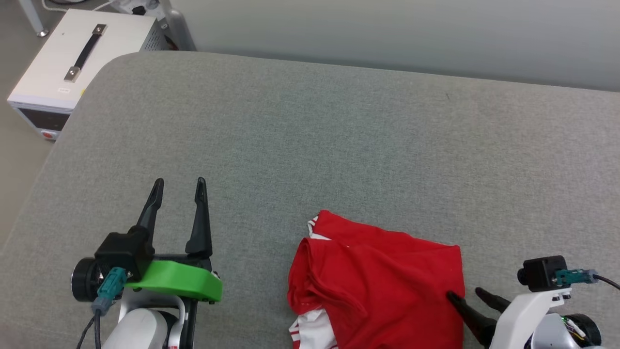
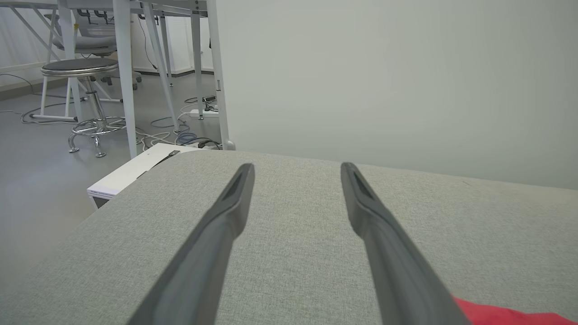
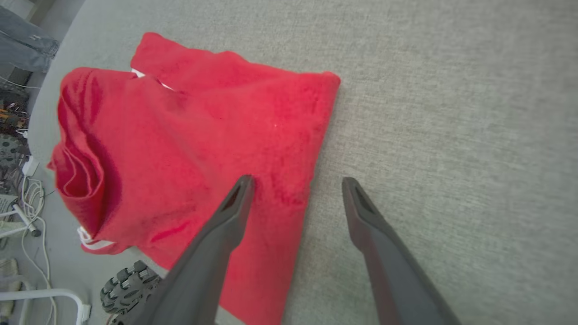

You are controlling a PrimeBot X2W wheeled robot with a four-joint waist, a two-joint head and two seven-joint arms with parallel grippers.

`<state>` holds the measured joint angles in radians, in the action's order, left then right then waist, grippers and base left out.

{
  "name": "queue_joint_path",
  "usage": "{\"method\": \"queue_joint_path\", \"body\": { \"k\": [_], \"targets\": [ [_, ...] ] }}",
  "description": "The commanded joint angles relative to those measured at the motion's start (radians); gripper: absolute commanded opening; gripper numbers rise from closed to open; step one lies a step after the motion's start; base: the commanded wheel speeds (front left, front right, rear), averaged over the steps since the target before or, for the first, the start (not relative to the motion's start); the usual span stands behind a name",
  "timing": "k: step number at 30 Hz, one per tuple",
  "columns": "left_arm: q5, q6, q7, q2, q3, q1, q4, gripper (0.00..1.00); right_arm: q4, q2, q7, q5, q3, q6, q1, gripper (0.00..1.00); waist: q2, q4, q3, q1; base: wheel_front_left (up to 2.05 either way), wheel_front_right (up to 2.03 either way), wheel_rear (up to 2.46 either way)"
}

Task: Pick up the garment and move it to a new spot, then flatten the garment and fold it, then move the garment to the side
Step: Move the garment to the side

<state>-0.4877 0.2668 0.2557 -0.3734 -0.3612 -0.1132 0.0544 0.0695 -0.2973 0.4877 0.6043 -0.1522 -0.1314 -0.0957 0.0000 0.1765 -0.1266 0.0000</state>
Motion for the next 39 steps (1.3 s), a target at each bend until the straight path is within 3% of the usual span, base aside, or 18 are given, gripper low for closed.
{"method": "queue_joint_path", "body": {
  "k": [1, 16, 17, 19, 30, 39],
  "targets": [
    [0.014, -0.009, 0.006, 0.011, 0.01, -0.024, 0.005, 1.0, -0.014, -0.006, 0.01, 0.019, -0.019, 0.001, 0.025, 1.0, 0.0, 0.036, -0.038, 0.0, 0.0, 0.0, 0.0],
    [0.08, -0.075, 0.006, 0.094, 0.078, -0.02, -0.023, 1.0, -0.197, -0.016, 0.097, 0.156, -0.144, 0.001, 0.082, 1.0, 0.0, 0.068, -0.066, 0.0, 0.0, 0.0, 0.0],
    [0.084, -0.079, 0.006, 0.099, 0.083, -0.019, -0.025, 1.0, -0.201, -0.016, 0.101, 0.159, -0.145, 0.001, 0.084, 0.81, 0.0, 0.068, -0.067, 0.0, 0.0, 0.0, 0.0],
    [0.091, -0.087, 0.006, 0.105, 0.091, -0.017, -0.03, 1.0, -0.203, -0.016, 0.102, 0.159, -0.147, 0.001, 0.09, 0.0, 0.0, 0.065, -0.066, 0.0, 0.0, 0.0, 0.0],
    [0.118, -0.11, 0.006, 0.105, 0.115, 0.018, -0.077, 1.0, -0.202, -0.028, 0.073, 0.126, -0.138, 0.001, 0.116, 0.0, 0.0, 0.025, 0.028, 0.0, 0.0, 0.0, 0.0],
    [0.118, -0.105, -0.016, 0.074, 0.112, 0.08, -0.076, 1.0, -0.199, -0.078, 0.107, 0.095, -0.108, 0.001, 0.107, 0.0, 0.0, -0.09, 0.111, 0.0, 0.0, 0.0, 0.0]
  ]
}}
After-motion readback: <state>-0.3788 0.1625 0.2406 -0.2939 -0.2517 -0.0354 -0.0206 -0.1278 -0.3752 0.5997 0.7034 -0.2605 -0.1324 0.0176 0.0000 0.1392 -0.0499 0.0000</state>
